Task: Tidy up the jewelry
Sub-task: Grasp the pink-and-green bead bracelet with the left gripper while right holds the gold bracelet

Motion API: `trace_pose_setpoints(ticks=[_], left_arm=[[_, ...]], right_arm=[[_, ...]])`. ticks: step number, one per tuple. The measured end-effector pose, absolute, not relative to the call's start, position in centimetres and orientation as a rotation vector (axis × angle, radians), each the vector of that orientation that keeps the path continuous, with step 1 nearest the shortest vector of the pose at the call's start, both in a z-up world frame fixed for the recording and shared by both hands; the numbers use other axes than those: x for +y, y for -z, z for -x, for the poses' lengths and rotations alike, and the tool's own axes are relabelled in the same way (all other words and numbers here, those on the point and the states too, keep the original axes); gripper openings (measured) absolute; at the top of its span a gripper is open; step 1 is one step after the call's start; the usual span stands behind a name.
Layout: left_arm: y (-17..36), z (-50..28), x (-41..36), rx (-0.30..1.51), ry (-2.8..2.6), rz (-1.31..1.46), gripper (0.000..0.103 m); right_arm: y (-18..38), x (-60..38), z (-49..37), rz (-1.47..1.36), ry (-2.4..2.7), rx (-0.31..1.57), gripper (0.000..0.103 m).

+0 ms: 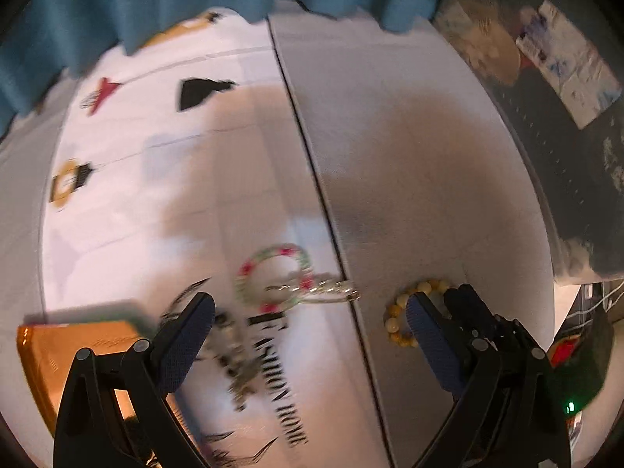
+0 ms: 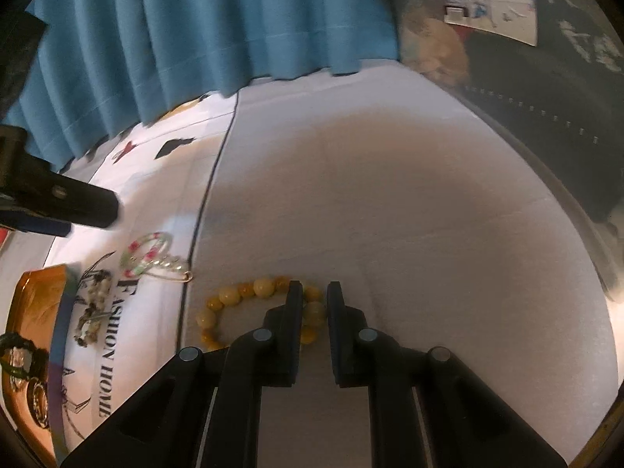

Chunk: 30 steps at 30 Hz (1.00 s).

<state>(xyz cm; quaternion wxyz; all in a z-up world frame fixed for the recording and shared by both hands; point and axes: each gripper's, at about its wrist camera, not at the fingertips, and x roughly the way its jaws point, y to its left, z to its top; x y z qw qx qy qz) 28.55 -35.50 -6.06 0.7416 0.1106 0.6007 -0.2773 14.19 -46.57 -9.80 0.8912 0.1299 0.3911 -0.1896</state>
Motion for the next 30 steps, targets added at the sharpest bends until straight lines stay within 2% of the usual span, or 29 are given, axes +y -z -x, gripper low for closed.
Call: trace_pose_setpoints(ticks=[4, 6, 9, 15, 20, 22, 23, 30], left_arm=[[8.0, -29.6, -36.9, 1.365, 0.576, -0.216, 0.092], [8.7, -29.9, -37.1, 1.393, 0.571, -0.195, 0.073], [9.3, -30.3, -37.4, 1.423, 0.578, -0.177, 0.056], [9.8, -30.4, -37.7, 1.409, 0.545, -0.200, 0.041], [10.2, -30.4, -38.2, 1.389, 0.507, -0.241, 0.037], [10.2, -30.3, -38.5, 1.365, 0.508, -0.266, 0.009], [10.3, -30.2, -38.7, 1.364, 0.513, -0.275, 0.005], [7.1, -29.5, -36.8, 1.261, 0.510, -0.231, 0.004]], right_arm=[[10.3, -47.1, -14.1, -0.278, 0.389, 0.822, 0.013], [10.3, -47.3, -14.1, -0.282, 0.388, 0.822, 0.013], [10.5, -47.4, -14.1, -0.287, 0.385, 0.823, 0.013], [10.5, -47.2, -13.9, -0.282, 0.381, 0.824, 0.013], [10.6, -47.2, -13.9, -0.284, 0.379, 0.823, 0.013], [10.6, -47.2, -13.9, -0.283, 0.380, 0.824, 0.013], [10.6, -47.1, -13.9, -0.282, 0.379, 0.824, 0.013], [9.5, -47.3, -13.3, -0.320, 0.362, 0.754, 0.013]])
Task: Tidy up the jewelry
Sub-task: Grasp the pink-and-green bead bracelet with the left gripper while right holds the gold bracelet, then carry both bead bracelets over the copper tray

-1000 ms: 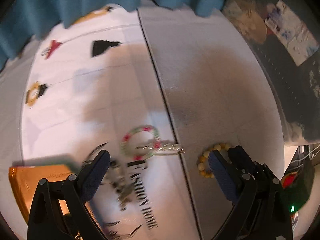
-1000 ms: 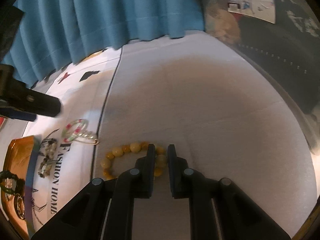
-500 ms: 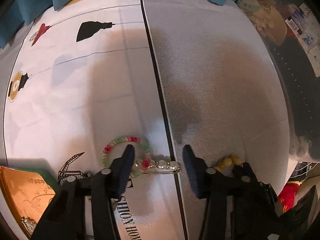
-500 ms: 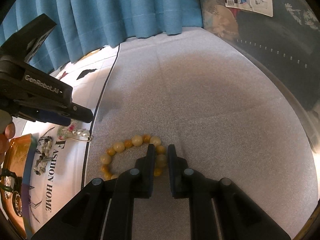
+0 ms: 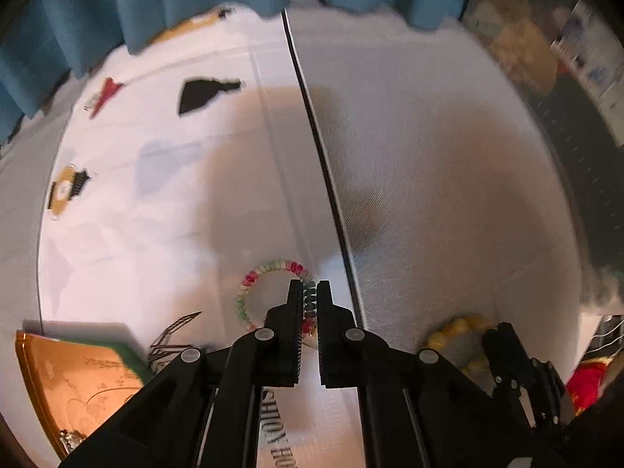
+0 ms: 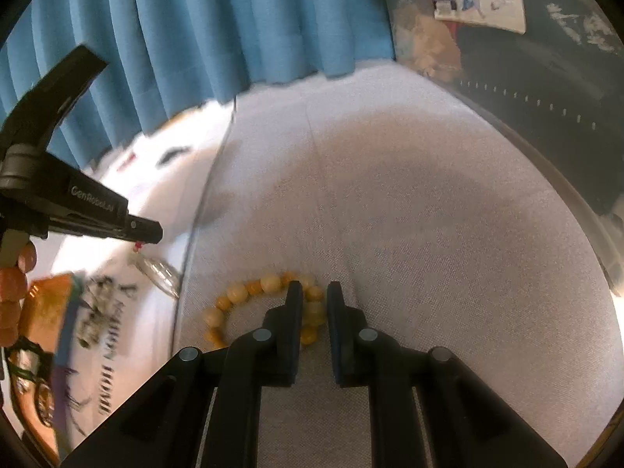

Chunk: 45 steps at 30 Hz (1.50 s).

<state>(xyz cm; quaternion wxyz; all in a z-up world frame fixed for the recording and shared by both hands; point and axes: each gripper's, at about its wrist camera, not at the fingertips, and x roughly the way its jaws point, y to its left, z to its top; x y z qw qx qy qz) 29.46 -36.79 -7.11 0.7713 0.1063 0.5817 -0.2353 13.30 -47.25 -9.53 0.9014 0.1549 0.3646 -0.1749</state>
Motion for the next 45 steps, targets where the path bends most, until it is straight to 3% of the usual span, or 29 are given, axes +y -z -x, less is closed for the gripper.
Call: trace_pose_setpoints(ticks=[9, 16, 20, 34, 45], left_arm=[[-2.2, -23.8, -29.7, 1.079, 0.574, -0.113, 0.004], [-6.0, -18.6, -22.9, 0.999, 0.575, -0.116, 0.004], [-6.2, -15.6, -18.4, 0.994, 0.557, -0.087, 0.004], [-5.0, -11.2, -3.5, 1.002, 0.442, 0.070, 0.004], [-4.6, -11.0, 1.8, 0.983, 0.433, 0.142, 0.004]], right_arm=[[5.4, -46.0, -11.5, -0.308, 0.333, 0.588, 0.013], [3.2, -44.2, -9.0, -0.379, 0.224, 0.560, 0.013], [3.2, -43.4, -6.7, -0.452, 0.154, 0.603, 0.013], [0.6, -36.2, -2.4, -0.295, 0.176, 0.704, 0.013], [-2.1, -27.7, -3.7, -0.168, 0.061, 0.708, 0.013]])
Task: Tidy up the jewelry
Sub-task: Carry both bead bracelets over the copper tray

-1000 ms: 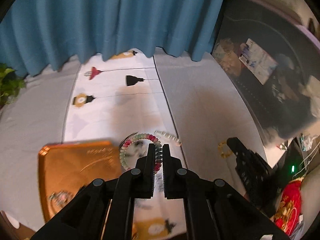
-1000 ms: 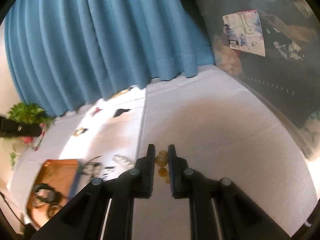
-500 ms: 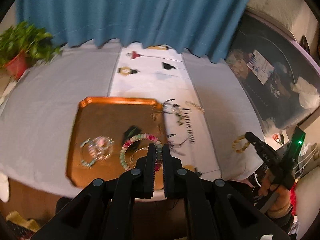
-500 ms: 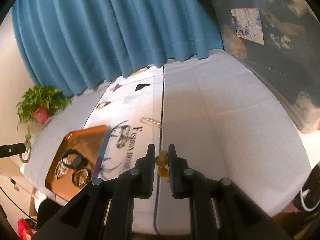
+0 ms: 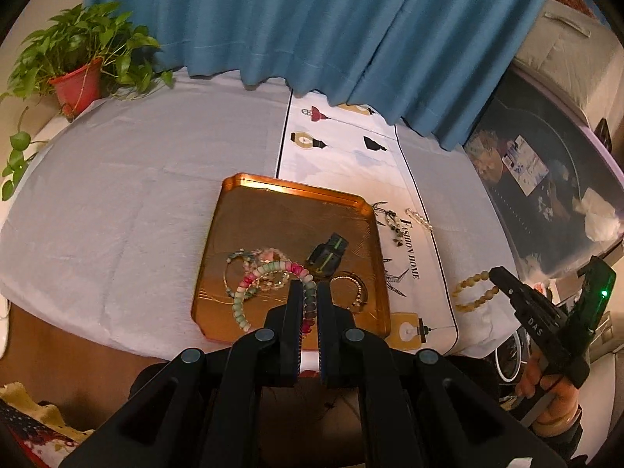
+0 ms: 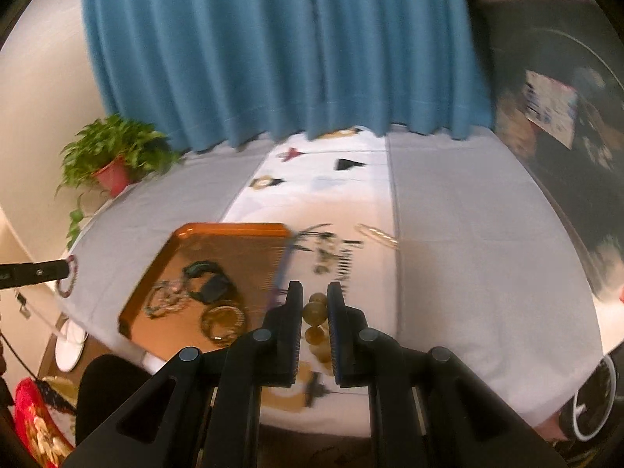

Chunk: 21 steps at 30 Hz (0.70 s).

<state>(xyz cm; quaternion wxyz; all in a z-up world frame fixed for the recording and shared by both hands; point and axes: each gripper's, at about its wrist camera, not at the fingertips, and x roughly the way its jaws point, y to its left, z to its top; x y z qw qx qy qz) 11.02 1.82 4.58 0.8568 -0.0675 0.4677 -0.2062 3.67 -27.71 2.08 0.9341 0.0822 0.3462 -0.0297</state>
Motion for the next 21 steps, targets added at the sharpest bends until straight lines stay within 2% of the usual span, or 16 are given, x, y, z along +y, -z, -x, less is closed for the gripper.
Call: trace_pose_setpoints(ticks=[10, 21], left_arm=[[-2.9, -12.4, 1.8, 0.973, 0.423, 0.104, 0.004], [-0.5, -14.1, 0.6, 0.984, 0.415, 0.043, 0.004]], right_arm=[[-1.5, -20.7, -6.7, -0.117, -0.077, 0.758, 0.013], [0.9, -17.7, -9.4, -0.086, -0.136, 0.824, 0.013]])
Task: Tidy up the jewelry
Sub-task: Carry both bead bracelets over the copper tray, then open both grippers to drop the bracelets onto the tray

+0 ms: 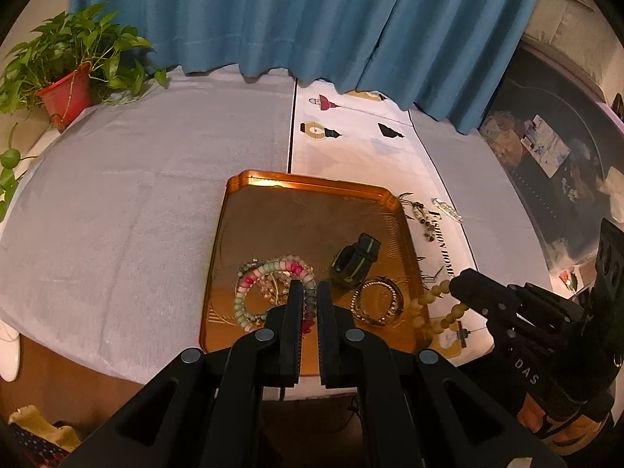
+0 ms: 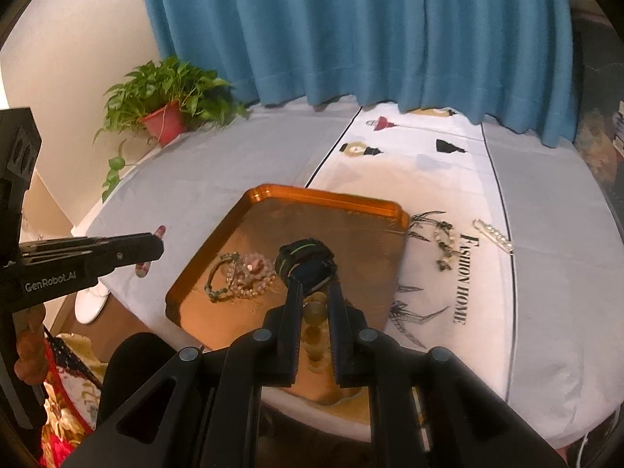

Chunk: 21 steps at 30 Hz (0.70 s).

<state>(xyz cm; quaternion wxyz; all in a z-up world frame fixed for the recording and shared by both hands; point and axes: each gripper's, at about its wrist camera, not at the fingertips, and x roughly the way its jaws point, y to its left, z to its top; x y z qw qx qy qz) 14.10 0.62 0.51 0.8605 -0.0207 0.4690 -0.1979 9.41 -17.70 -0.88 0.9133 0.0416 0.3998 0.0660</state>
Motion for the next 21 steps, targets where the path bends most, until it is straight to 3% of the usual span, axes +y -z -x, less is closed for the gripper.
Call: trace_pose_setpoints(ticks=[17, 19, 20, 21], left_arm=[[4.5, -18.6, -0.1, 1.037, 0.353, 0.008, 0.006], [5.7, -19.5, -0.2, 1.061, 0.341, -0.007, 0.019], [6.3, -19.8, -0.3, 1.083, 0.330, -0.018, 0.055], [6.8, -20.2, -0.4, 1.110, 0.303, -0.034, 0.094]], right_arm=[[4.8, -17.0, -13.2, -0.079, -0.166, 0.880, 0.013], [5.5, -17.1, -13.7, -0.093, -0.179, 0.884, 0.015], [5.7, -17.1, -13.9, -0.101, -0.191, 0.875, 0.019], [5.9, -17.0, -14.1, -0.095, -0.199, 0.867, 0.040]])
